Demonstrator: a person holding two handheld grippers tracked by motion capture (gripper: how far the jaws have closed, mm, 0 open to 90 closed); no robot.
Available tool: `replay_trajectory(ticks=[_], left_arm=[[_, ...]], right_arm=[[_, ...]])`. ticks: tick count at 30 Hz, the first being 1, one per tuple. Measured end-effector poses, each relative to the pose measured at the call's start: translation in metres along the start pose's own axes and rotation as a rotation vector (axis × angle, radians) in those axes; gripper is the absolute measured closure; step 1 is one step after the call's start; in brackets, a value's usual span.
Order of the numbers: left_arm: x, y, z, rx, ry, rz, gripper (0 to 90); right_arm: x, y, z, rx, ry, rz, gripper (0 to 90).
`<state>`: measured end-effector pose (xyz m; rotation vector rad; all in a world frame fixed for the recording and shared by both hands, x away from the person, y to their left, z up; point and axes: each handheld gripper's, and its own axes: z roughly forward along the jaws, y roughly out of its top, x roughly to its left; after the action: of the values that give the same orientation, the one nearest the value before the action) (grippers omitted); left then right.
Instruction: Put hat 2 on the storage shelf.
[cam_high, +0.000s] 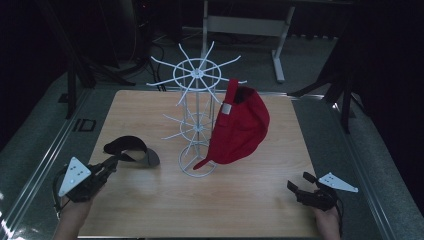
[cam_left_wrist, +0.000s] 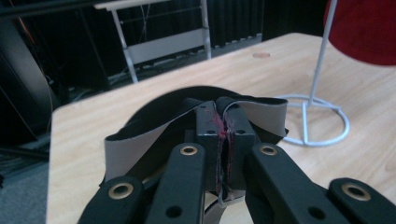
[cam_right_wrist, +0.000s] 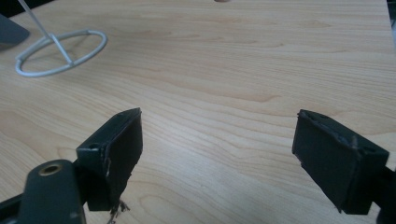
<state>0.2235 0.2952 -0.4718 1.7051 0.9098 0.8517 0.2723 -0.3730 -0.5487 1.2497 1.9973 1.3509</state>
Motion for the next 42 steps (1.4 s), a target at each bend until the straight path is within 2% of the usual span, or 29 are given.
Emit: replay_trajectory(ticks=[8,9,10,13,14,16,23,25,29,30,31,34,37,42], left_arm=[[0.006,0.036,-0.004,-0.050,0.003,0.011,87.5],[0.005,0.044,-0.007,-0.060,0.005,0.027,87.5],[0.005,0.044,-0.007,-0.060,0.005,0.027,87.6],[0.005,0.052,-0.011,-0.071,-0.013,0.041,87.6],[0.006,0.057,-0.015,-0.085,-0.048,0.042,87.6],[0.008,0.063,-0.023,-0.109,-0.076,0.064,87.5],[0.013,0.073,-0.041,-0.171,-0.101,0.067,87.5],[0.014,0.081,-0.045,-0.196,-0.106,0.074,87.5],[0.013,0.091,-0.044,-0.211,-0.115,0.081,87.5],[0.011,0.100,-0.043,-0.216,-0.122,0.096,87.5],[0.011,0.100,-0.043,-0.216,-0.122,0.096,87.5],[0.008,0.116,-0.043,-0.220,-0.120,0.114,87.5],[0.005,0.125,-0.043,-0.229,-0.123,0.134,87.5],[0.000,0.137,-0.045,-0.249,-0.134,0.141,87.5]], right_arm=[[-0.001,0.000,-0.001,-0.009,-0.007,0.014,16.0],[-0.002,-0.001,-0.001,-0.007,-0.007,0.015,16.0],[-0.002,-0.001,-0.001,-0.007,-0.007,0.015,16.0],[-0.002,-0.001,-0.001,-0.004,-0.006,0.013,16.0],[-0.001,-0.001,-0.001,-0.003,-0.007,0.013,16.0],[-0.001,-0.001,0.000,0.003,-0.006,0.006,16.0],[-0.001,0.000,0.001,0.005,-0.003,0.001,16.0],[-0.001,0.000,0.001,0.004,-0.001,0.004,16.0],[-0.001,-0.001,0.000,0.004,0.001,0.005,16.0],[-0.001,-0.001,0.000,0.004,0.001,0.004,16.0],[-0.001,-0.001,0.000,0.004,0.001,0.004,16.0],[-0.001,0.000,0.000,0.007,0.000,0.002,16.0],[0.000,0.000,0.001,0.012,-0.001,-0.002,16.0],[0.001,0.001,0.001,0.015,0.005,-0.003,16.0]])
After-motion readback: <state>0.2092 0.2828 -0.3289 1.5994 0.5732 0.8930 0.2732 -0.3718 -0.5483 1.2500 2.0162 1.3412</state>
